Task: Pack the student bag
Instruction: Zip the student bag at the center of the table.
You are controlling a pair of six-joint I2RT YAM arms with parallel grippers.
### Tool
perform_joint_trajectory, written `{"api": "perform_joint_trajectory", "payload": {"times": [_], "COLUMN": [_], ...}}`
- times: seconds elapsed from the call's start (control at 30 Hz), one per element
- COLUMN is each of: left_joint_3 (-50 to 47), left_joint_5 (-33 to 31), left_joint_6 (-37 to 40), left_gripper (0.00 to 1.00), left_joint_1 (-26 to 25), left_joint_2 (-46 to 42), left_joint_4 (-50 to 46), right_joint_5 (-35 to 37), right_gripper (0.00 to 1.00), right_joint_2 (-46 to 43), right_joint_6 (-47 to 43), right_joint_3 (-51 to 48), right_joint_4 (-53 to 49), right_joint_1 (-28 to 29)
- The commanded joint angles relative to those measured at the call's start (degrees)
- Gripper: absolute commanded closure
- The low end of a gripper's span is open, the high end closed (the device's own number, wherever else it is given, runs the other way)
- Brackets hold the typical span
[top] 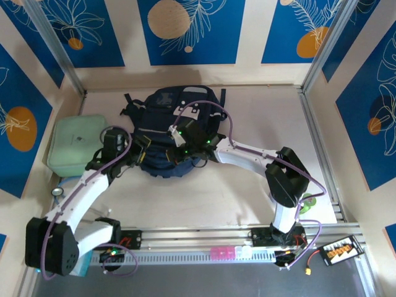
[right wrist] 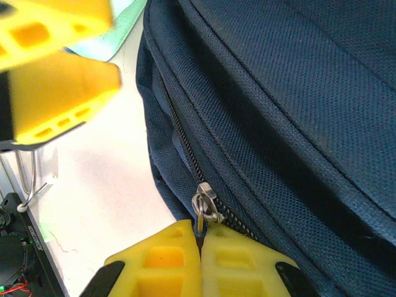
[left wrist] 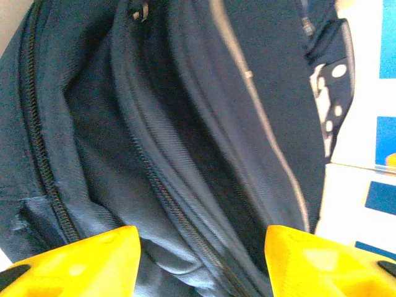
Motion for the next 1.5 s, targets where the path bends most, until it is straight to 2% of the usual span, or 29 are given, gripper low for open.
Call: {"api": "perform_joint_trajectory", "payload": {"times": [0.0,0.17,0.37,0.47,0.6,0.8,0.93,1.03,1.13,1.3,1.47], "left_joint_3": [0.6,0.1,0.2,0.0,-1.6,-2.6,-2.6,-1.4,-0.6,0.6,2.0], "left_joint_5": [-1.1,3.0,4.8,4.3,-0.6,-4.8,-2.4,-1.1,-3.2,-7.9,-10.6], "left_joint_6": [-0.5,-2.5,-5.2,-6.6,-10.2,-11.7,-11.8,-11.9,-11.2,-8.3,-5.4], "left_gripper": [0.45,0.55,0.57,0.59,0.65,0.64,0.60,0.61,0.74,0.99,1.00], "left_joint_1": [-0.4,-0.5,-1.1,-1.9,-3.7,-4.8,-4.8,-5.3,-5.6,-5.5,-5.4], "left_joint_2": [-0.3,4.6,9.2,10.6,9.3,5.6,8.7,12.4,13.5,10.7,7.5], "left_joint_4": [-0.8,6.2,10.7,8.5,1.9,0.9,5.6,7.8,7.5,3.6,-0.2], "right_joint_5": [-2.1,-2.4,-2.3,-2.1,-1.6,-1.1,-1.4,-0.9,1.7,11.6,16.4], "right_gripper": [1.00,1.00,1.00,1.00,1.00,1.00,1.00,1.00,1.00,1.00,1.00], "right_joint_2": [0.7,0.7,0.4,0.4,0.4,0.3,0.3,0.4,0.1,-3.1,-6.9], "right_joint_6": [-0.1,-0.4,-0.6,-0.5,-0.4,-0.4,-1.0,-1.6,-1.4,1.3,0.6], "right_joint_3": [2.1,2.0,1.7,1.6,1.4,1.2,1.2,1.3,1.5,-0.6,-4.5], "right_joint_4": [1.6,1.5,1.5,1.6,1.6,1.6,1.6,1.0,-0.8,-7.2,-12.4], "right_joint_1": [0.9,0.9,1.0,1.0,1.0,1.0,1.2,1.5,1.8,0.2,-2.7]}}
